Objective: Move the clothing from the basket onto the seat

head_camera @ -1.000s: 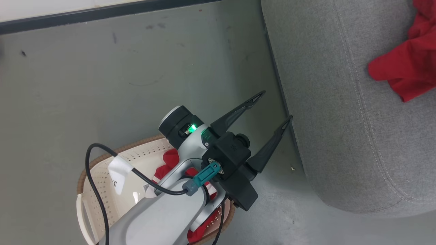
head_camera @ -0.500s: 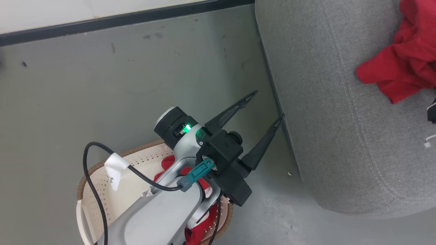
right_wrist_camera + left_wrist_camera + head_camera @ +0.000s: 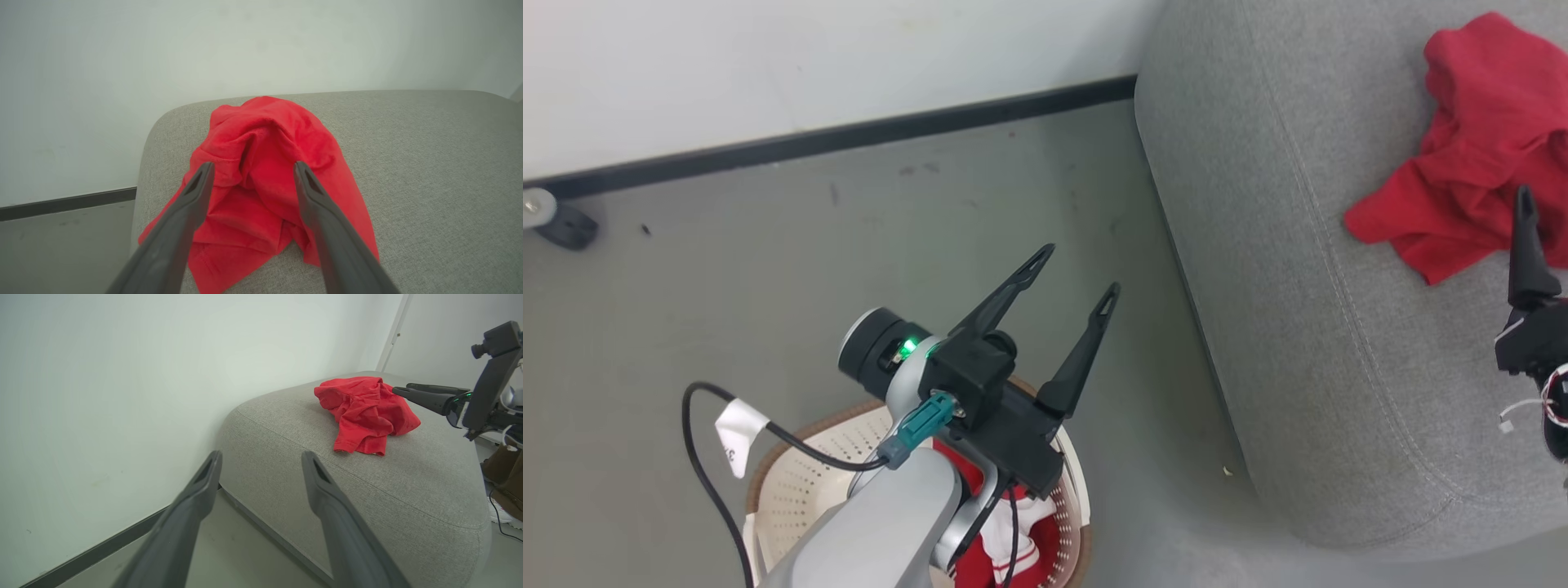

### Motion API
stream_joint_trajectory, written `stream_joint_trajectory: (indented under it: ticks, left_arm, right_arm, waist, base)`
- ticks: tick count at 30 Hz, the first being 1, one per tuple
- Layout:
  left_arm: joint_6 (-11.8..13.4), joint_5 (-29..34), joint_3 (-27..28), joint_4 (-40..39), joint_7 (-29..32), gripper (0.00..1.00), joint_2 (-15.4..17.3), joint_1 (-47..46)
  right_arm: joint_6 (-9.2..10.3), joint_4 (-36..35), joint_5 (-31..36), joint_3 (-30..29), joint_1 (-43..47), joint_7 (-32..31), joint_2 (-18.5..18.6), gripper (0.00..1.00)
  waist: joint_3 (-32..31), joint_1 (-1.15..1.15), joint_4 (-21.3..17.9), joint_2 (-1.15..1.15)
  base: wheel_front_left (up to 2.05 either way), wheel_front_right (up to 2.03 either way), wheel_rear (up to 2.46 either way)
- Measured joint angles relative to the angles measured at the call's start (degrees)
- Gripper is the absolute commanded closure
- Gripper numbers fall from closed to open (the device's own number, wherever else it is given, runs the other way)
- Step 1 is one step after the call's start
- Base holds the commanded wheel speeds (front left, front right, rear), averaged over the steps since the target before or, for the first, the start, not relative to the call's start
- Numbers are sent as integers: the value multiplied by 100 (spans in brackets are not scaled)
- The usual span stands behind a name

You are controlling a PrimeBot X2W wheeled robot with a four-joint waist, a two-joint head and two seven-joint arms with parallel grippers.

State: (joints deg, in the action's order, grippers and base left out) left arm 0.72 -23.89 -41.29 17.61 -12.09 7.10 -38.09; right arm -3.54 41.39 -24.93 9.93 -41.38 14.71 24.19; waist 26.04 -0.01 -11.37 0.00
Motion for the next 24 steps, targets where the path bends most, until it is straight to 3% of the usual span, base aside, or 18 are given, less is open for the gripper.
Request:
stream_joint_trajectory:
  ticks: [10,24]
  left_arm:
    - [209,-226,433,290,-165,0,172,684]
    - [489,-572,1302,539,-220,0,620,1925]
  right_arm:
    - [-2,-374,223,9,634,0,-140,0]
    - [-41,-1001,492,436,1640,-1,-771,0]
  waist:
    - [-759,0,265,-1]
    - [-1884,-1,749,-1]
  base:
    - [0,0,0]
    - [0,0,0]
